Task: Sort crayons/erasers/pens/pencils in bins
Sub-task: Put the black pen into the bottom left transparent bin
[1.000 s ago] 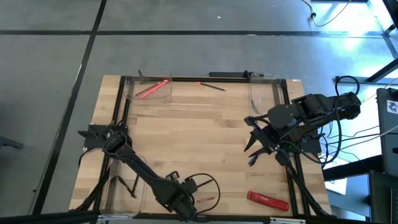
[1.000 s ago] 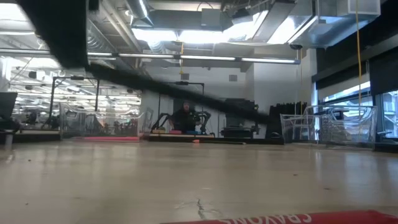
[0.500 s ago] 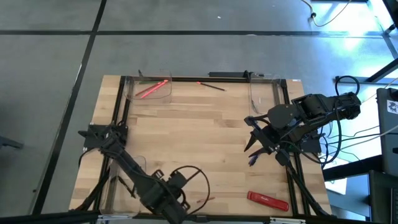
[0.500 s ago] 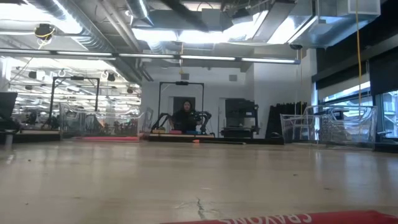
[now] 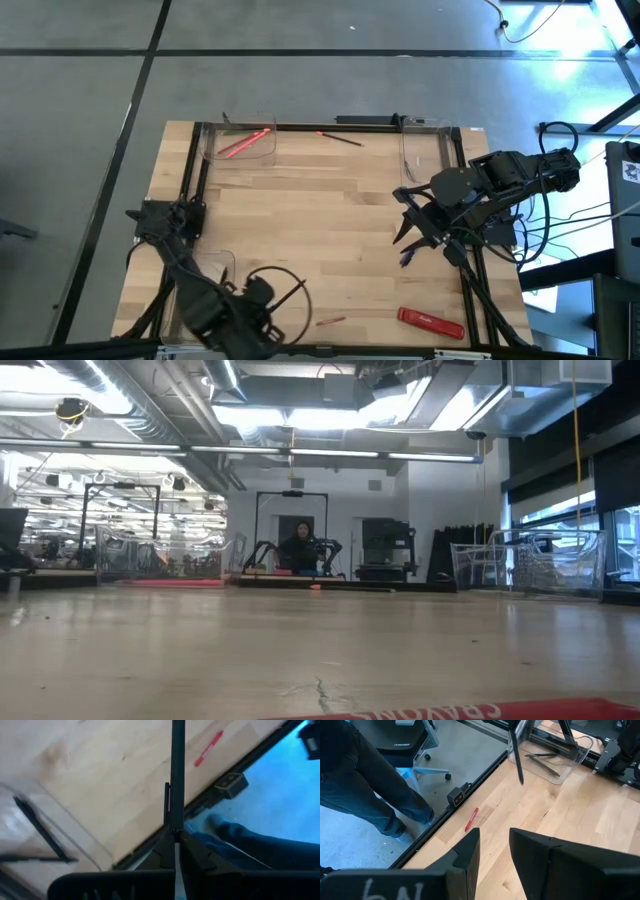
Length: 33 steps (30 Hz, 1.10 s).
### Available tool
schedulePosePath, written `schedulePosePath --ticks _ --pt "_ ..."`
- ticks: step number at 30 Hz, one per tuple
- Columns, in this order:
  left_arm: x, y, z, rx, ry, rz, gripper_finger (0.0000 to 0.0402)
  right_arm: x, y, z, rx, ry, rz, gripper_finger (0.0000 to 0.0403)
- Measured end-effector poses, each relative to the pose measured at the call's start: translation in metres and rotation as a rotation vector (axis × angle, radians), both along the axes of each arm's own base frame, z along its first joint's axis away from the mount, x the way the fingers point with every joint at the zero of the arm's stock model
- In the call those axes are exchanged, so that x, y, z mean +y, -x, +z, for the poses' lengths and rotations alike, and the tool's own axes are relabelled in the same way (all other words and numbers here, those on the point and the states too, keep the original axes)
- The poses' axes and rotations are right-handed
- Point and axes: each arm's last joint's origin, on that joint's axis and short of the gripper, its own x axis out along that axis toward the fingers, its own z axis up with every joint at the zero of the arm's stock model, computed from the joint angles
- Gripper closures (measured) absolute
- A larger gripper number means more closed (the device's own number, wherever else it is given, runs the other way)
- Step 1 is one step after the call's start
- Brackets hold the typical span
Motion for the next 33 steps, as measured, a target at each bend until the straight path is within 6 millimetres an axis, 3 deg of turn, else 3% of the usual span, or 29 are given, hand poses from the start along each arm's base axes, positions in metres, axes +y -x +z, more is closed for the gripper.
schedulePosePath --ticks 4,13,21,27,33 --pt "-0.002 0.021 0.008 -0.005 0.031 0.039 0.0401 0.0 0.0 0.0 0.0 0.0 0.0 0.0295" --pt "0.009 0.075 0.005 0.056 0.038 0.138 0.0401 0.0 0.0 0.0 0.001 -0.002 -0.002 0.0295" --pt "0.021 0.127 -0.009 0.28 0.095 0.239 0.0401 0.0 0.0 0.0 0.0 -0.003 -0.002 0.0295" --pt "0.023 0.133 -0.023 0.351 0.064 0.242 0.0401 0.0 0.0 0.0 0.0 -0.002 -0.002 0.0295" --pt "0.026 0.134 -0.049 0.434 -0.001 0.267 0.0401 0.0 0.0 0.0 -0.003 -0.002 -0.002 0.0295"
